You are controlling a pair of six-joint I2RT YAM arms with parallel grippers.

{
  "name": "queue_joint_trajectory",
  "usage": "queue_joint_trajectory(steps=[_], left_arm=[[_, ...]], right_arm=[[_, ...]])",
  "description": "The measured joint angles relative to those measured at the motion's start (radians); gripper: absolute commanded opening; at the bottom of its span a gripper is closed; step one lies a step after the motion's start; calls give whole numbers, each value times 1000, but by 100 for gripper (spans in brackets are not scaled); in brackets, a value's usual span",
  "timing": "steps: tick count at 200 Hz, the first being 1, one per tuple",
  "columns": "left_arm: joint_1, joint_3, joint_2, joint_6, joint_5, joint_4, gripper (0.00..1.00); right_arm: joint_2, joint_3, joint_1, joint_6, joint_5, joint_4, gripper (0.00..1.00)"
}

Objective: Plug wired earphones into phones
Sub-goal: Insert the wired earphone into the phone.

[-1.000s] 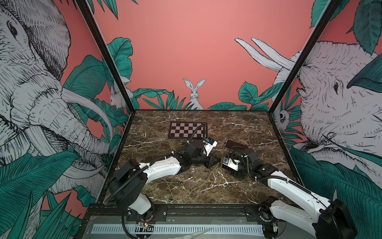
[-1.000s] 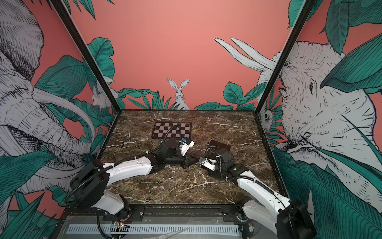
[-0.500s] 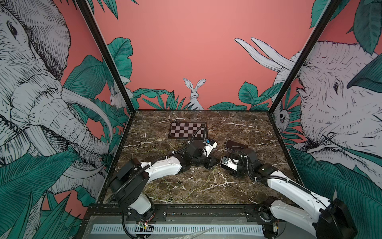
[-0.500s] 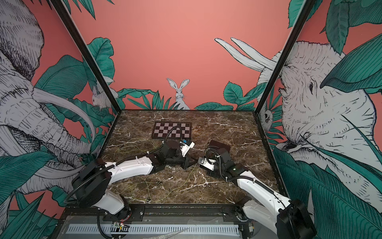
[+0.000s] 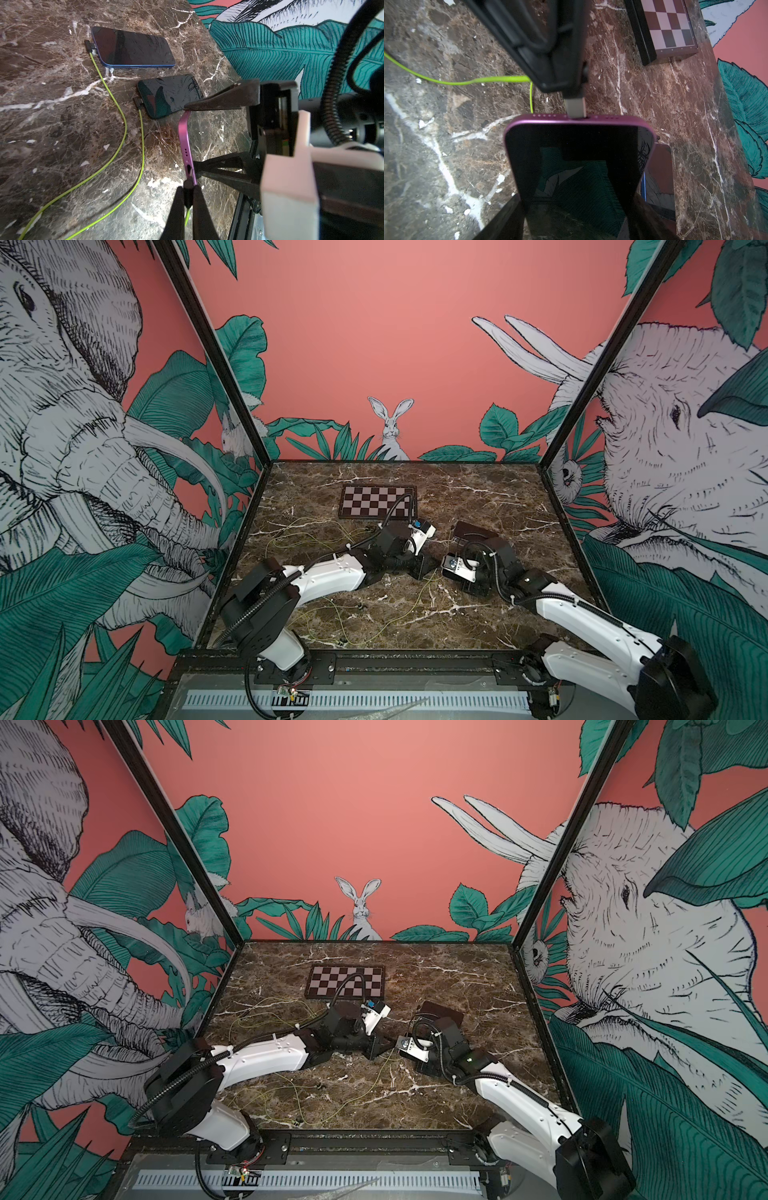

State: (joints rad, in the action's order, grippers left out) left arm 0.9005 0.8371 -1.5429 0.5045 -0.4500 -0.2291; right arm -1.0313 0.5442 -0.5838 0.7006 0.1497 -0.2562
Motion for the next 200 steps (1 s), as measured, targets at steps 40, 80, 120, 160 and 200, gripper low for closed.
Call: queue_joint_trajectory(steps=[40, 80, 120, 160, 200], left_arm=[[0, 1, -3, 0, 0, 0, 0], [-2, 13, -17, 0, 2, 2, 0], [-5, 16, -27, 6, -6, 0, 0], [-6, 32, -38, 8, -10, 16, 0], [-6, 45, -56, 10, -24, 35, 0]], right_arm=[[0, 0, -2, 7, -5, 1, 63], [-2, 0, -7, 10, -16, 2, 63], [-3, 0, -12, 11, -31, 2, 63], [-3, 0, -17, 13, -49, 1, 62], [-19, 5, -25, 14, -64, -12, 61]])
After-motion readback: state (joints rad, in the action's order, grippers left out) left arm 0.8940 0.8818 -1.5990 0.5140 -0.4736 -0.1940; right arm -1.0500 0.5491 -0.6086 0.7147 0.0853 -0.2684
